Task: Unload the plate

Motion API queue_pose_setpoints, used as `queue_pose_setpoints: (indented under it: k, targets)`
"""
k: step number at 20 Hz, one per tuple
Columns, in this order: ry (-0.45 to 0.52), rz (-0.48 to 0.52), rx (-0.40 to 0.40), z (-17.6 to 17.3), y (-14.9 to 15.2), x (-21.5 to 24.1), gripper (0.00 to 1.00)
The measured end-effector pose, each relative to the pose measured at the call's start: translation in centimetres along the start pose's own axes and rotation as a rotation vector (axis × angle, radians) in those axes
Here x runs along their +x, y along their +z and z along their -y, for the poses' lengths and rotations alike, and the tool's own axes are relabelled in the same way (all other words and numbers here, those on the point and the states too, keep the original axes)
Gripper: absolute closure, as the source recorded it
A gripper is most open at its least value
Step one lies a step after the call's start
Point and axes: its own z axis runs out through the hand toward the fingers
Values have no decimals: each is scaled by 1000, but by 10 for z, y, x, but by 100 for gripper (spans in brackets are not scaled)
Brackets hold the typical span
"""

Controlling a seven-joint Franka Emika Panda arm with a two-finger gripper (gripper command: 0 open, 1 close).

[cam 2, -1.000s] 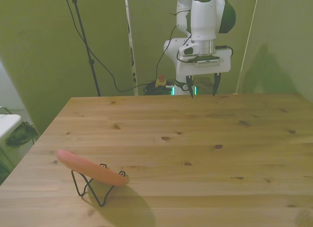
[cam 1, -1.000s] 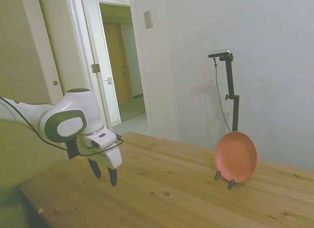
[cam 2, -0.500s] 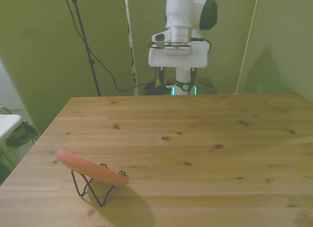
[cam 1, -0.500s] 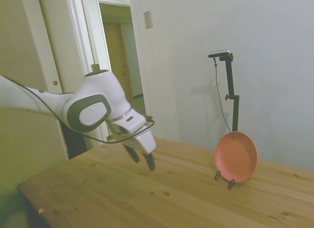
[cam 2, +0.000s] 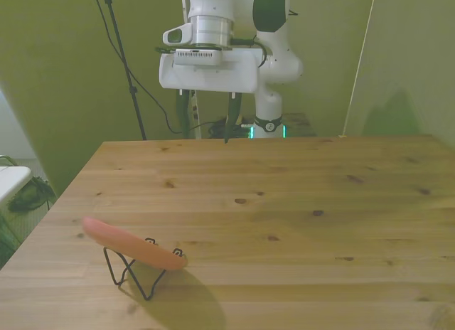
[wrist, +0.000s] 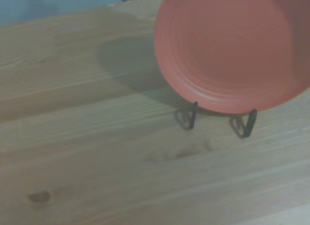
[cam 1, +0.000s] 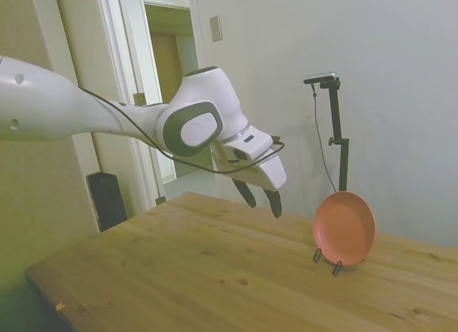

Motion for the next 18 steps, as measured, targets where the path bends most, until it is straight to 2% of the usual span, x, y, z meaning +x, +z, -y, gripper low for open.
queue_pose_setpoints:
  k: [4,8,14,18]
  targets:
    - [-113,-59,-42,-7,-12,61,0]
    - [-264,-84,-45,-5,5,116,0]
    - [-566,-69,-33,18,24,158,0]
    - [-753,-94,-28,25,35,173,0]
